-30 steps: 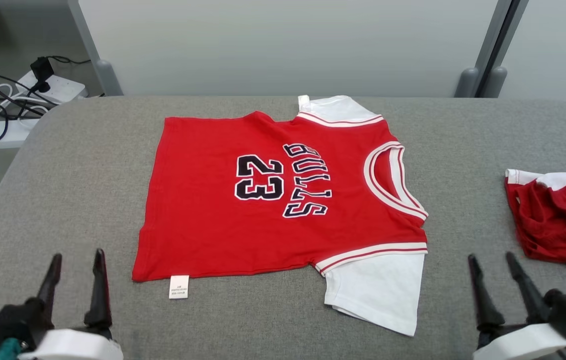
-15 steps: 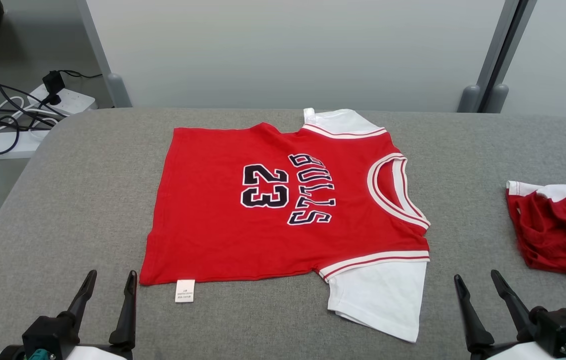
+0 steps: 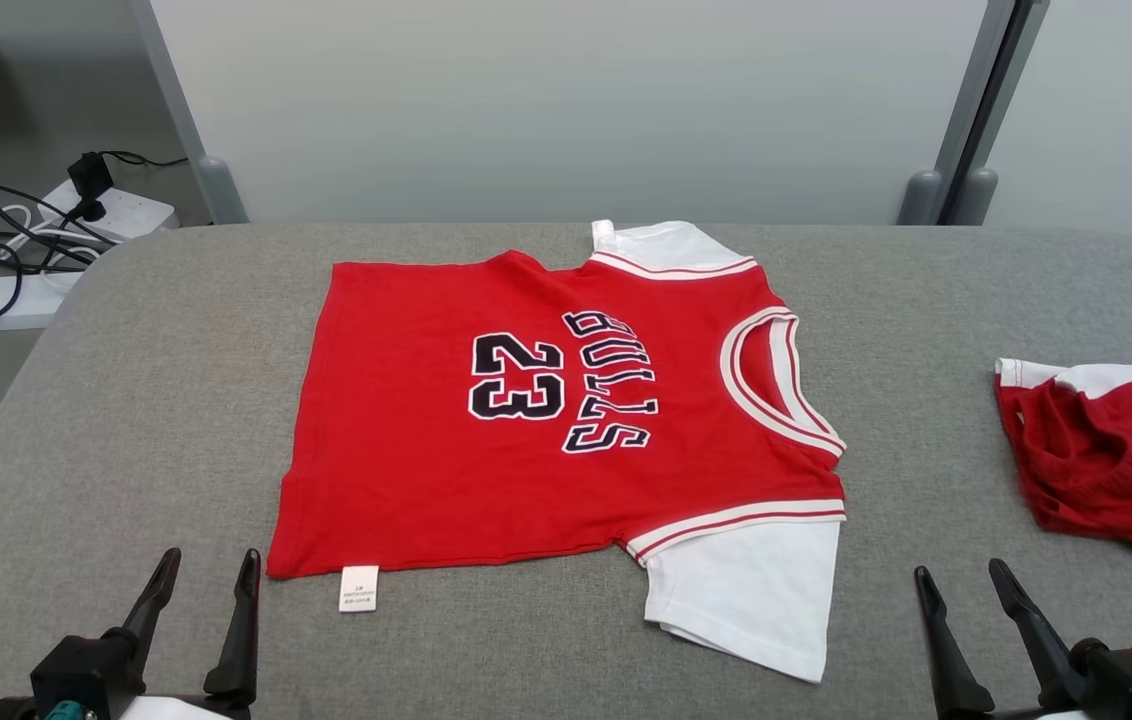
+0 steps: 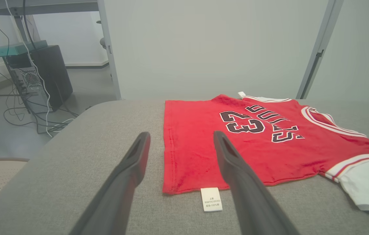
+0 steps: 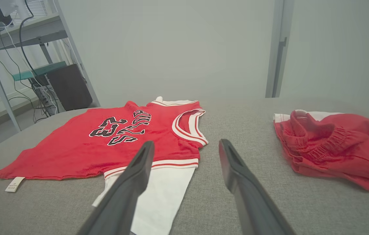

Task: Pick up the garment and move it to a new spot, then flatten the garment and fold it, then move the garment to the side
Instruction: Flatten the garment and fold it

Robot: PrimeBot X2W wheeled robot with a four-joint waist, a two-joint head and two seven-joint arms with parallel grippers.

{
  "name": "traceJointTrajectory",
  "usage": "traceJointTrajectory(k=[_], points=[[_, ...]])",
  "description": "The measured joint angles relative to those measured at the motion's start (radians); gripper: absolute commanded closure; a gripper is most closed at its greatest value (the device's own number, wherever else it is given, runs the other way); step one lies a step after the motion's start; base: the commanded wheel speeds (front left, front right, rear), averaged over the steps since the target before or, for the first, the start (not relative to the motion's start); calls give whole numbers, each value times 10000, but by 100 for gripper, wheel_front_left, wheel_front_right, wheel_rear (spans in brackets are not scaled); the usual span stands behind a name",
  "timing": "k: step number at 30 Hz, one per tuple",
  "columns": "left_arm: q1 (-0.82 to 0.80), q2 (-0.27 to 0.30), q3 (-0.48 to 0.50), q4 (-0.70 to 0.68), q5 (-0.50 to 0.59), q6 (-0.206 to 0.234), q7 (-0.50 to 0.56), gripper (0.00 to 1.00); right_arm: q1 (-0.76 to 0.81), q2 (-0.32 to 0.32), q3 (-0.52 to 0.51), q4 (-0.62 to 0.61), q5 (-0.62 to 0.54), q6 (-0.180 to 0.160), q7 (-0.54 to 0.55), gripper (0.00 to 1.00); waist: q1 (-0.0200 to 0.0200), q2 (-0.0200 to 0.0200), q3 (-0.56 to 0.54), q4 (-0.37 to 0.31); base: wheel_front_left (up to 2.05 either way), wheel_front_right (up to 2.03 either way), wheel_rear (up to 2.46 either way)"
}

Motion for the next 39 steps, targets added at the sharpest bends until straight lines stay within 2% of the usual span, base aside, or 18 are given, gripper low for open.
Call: traceJointTrajectory(k=[32,34,36,39], points=[[-26,54,-217,35,-84,13,102,0,-71,33,159,6,-121,0,134,0,0,0,211,-49,0,0,0],[-108,79,-265,36,-207,-48,347,0,-272,-105,370,184,-111,0,556,0,0,0,281,-57,0,0,0],[-568,117,-399,171,-546,-389,984,0,-777,-347,713,614,-40,0,1377,0,0,0,468,-57,0,0,0],[-1081,140,-468,449,-817,-581,1530,0,-1295,-539,1072,1043,59,0,1962,0,0,0,762,-46,0,0,0]])
